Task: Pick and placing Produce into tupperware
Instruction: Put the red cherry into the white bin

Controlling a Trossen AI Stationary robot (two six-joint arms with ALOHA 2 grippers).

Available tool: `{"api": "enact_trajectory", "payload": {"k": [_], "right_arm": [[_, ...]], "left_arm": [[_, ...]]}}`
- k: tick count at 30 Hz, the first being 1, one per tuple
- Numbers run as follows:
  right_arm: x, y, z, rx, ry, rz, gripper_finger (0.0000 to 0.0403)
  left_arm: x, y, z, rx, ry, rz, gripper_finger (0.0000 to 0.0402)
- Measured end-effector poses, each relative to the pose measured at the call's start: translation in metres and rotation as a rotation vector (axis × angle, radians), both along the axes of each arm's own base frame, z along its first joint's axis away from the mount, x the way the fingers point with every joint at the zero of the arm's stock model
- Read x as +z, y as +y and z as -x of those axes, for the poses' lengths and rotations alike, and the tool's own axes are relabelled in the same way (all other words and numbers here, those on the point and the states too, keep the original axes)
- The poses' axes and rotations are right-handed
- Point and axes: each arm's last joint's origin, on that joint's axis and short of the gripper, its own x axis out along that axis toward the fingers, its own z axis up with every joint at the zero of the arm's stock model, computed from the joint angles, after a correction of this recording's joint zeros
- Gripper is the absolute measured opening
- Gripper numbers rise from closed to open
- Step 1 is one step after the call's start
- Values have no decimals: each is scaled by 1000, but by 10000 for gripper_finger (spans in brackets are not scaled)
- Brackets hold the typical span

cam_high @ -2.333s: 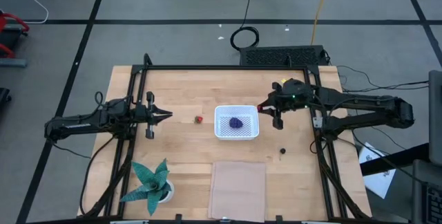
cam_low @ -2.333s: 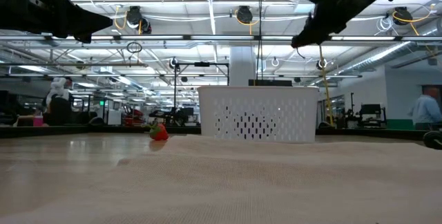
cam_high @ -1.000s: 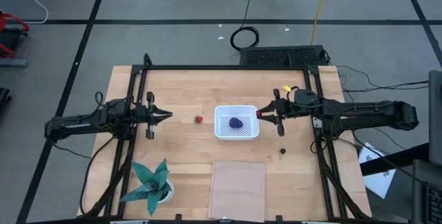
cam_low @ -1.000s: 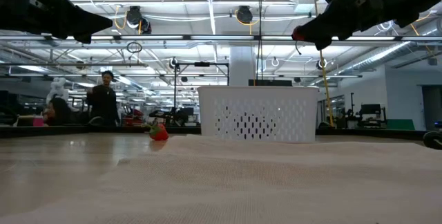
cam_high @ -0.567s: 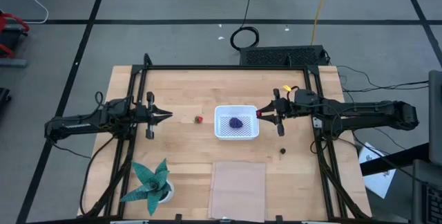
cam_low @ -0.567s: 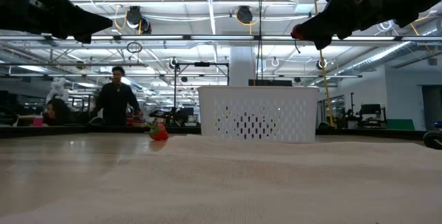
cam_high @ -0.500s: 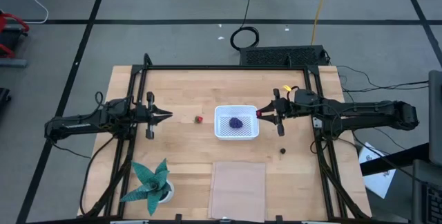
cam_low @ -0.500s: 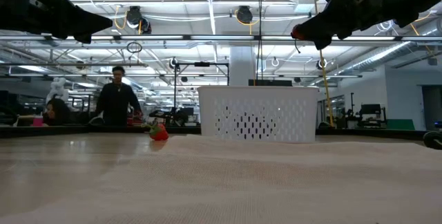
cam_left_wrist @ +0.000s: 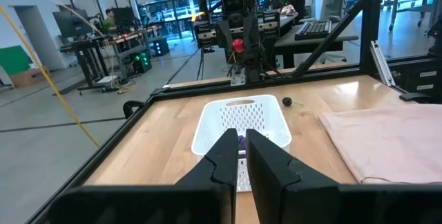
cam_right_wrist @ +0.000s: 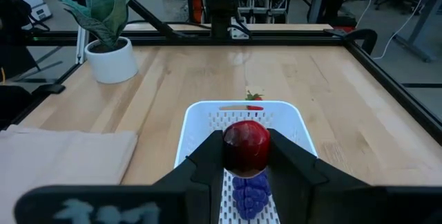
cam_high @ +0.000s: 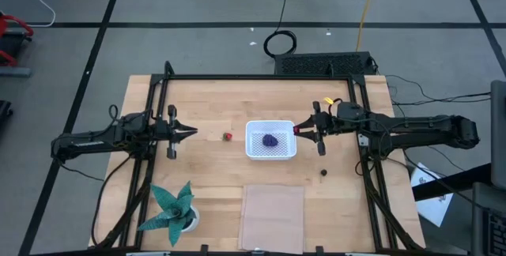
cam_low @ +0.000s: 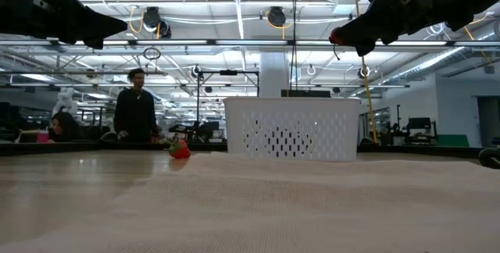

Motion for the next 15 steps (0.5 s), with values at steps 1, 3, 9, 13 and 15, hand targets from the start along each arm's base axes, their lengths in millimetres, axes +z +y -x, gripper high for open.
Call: {"api": "enact_trajectory", "payload": {"k": [1,3,9,13,15], "right_arm": [[0,0,0,0,0,0,82],[0,0,0,0,0,0,82],[-1,0,-1,-3,5,-3,82],[-5,0,-6,5,17,-5,82],[-7,2,-11,15,18,-6,82]], "left_arm": [[0,0,0,0,0,0,33],[0,0,0,-1,0,-8,33],[0,0,0,0,-1,5,33],[0,0,0,0,-1,17,33],[0,0,0,0,-1,16,33]]}}
